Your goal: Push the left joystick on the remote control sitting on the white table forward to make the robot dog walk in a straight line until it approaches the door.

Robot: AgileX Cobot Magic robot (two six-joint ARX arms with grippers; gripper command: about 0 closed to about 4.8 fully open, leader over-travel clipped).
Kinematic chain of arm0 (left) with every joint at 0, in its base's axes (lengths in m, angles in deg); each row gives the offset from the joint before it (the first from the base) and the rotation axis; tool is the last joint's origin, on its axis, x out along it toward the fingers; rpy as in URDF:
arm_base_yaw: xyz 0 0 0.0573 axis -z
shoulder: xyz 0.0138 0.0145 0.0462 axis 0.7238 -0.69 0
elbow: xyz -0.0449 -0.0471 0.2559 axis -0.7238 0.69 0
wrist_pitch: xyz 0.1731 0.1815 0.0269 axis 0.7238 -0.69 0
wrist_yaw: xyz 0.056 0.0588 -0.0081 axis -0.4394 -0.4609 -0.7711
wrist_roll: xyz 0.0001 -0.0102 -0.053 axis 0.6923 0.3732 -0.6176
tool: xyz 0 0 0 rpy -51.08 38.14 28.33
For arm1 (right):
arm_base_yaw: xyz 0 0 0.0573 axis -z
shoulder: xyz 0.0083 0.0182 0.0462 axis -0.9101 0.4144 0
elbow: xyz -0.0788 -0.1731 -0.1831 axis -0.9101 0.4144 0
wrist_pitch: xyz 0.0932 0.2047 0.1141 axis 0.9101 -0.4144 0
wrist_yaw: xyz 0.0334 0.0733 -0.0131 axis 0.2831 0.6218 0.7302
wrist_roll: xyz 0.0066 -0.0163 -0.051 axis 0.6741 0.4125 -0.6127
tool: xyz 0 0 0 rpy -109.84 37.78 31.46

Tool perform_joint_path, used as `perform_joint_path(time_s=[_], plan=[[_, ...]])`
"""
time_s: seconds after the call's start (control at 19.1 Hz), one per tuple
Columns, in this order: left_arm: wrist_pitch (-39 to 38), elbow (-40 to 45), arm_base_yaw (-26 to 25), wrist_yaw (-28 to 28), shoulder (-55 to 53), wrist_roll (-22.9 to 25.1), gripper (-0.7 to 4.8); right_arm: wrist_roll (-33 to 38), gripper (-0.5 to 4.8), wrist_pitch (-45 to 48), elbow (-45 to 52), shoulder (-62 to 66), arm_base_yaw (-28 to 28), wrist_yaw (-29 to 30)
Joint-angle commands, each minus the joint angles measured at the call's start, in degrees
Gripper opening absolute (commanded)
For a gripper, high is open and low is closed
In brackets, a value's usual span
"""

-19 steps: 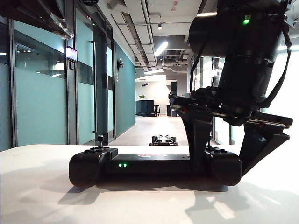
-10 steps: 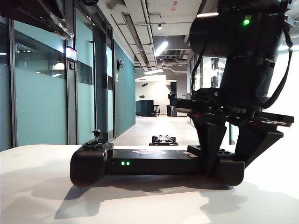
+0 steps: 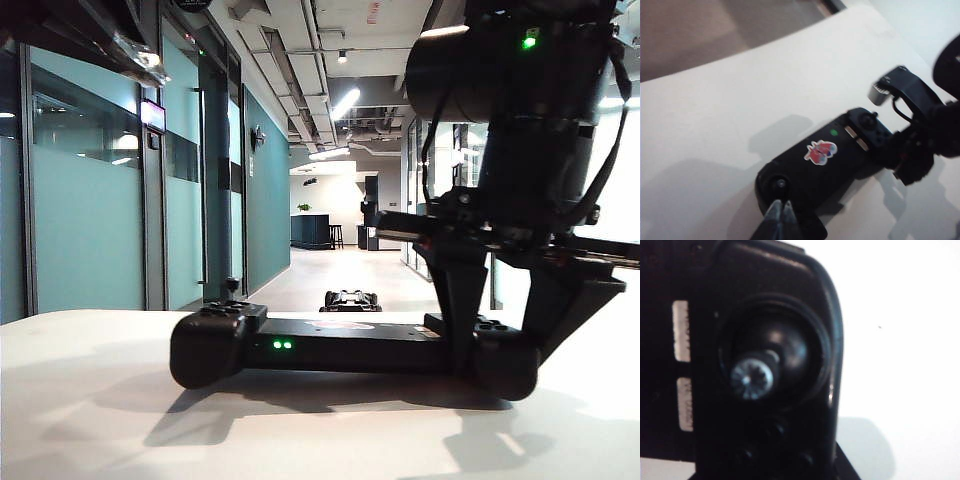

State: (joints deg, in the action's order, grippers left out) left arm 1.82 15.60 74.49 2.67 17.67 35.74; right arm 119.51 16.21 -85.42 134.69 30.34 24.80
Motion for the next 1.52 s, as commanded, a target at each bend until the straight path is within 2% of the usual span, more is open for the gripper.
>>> perform_joint_path(time_s=[0.05,0.21,0.31,0.63,0.79,1.1,1.52], plan=[[0.7,-0.1,0.0,3.5,-3.0,5.5,-0.06,0.8,1.97,-2.2,-0.7,0.0,0.0,-3.0],[2.7,-0.1,0.0,8.2,-8.3,8.6,-0.06,1.3,1.97,-1.8,-0.7,0.0,0.1,-2.9],[5.0,-0.1,0.0,13.3,-12.5,11.0,-0.06,2.3,1.97,-1.8,-0.7,0.0,0.1,-2.9],[5.9,-0.1,0.0,17.6,-22.0,16.2,-0.06,3.7,1.97,-1.7,-0.7,0.0,0.1,-2.6],[6.7,-0.1,0.0,17.9,-25.6,18.9,-0.06,3.7,1.97,-1.7,-0.7,0.0,0.1,-2.5],[10.7,-0.1,0.0,17.9,-32.5,19.0,-0.06,3.3,1.97,-1.7,-0.7,0.0,0.1,-2.6],[14.8,-0.1,0.0,16.4,-34.6,19.0,-0.06,2.1,1.97,-1.9,-0.6,0.0,0.1,-2.5]])
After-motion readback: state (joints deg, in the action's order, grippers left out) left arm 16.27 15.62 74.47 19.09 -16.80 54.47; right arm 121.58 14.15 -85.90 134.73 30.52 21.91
